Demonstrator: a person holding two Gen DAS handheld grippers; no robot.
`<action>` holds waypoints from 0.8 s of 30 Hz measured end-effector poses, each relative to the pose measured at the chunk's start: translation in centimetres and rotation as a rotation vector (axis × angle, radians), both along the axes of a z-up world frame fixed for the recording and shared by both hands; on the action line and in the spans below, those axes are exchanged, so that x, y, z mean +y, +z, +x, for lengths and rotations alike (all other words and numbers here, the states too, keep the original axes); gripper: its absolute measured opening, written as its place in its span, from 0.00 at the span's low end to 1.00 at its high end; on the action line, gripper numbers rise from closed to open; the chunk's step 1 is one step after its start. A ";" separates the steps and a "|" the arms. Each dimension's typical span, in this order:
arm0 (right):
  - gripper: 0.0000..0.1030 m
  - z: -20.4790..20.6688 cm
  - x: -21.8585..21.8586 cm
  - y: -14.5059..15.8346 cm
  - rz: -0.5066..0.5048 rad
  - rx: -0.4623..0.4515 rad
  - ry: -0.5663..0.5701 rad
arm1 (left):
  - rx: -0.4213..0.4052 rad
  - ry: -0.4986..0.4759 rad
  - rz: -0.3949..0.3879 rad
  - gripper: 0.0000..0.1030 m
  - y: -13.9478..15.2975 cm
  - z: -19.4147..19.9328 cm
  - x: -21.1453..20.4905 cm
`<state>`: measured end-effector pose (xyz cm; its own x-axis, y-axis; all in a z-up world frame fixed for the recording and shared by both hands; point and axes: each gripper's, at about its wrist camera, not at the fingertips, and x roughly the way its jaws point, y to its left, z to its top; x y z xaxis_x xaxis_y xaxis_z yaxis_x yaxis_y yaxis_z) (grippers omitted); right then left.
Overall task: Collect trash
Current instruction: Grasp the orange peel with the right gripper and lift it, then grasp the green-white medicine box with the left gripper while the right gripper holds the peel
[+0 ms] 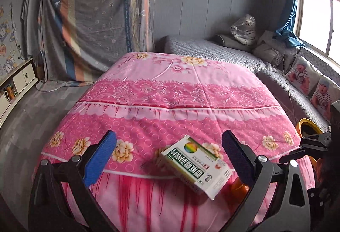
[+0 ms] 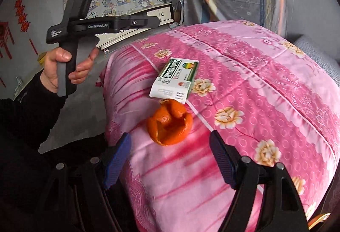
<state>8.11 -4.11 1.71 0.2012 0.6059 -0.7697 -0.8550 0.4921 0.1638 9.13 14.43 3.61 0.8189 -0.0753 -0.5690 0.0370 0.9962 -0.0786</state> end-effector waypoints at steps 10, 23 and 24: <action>0.80 1.3 4.6 -2.9 -0.072 0.029 0.011 | 0.123 -0.006 -0.059 0.92 -2.5 -0.9 0.0; 0.33 2.5 0.2 -2.7 0.052 0.100 -0.073 | 0.336 0.081 -0.063 0.92 -6.0 2.5 -3.4; 0.33 2.5 -0.5 -2.5 0.070 0.109 -0.076 | 0.344 0.085 -0.056 0.92 -6.1 2.8 -3.7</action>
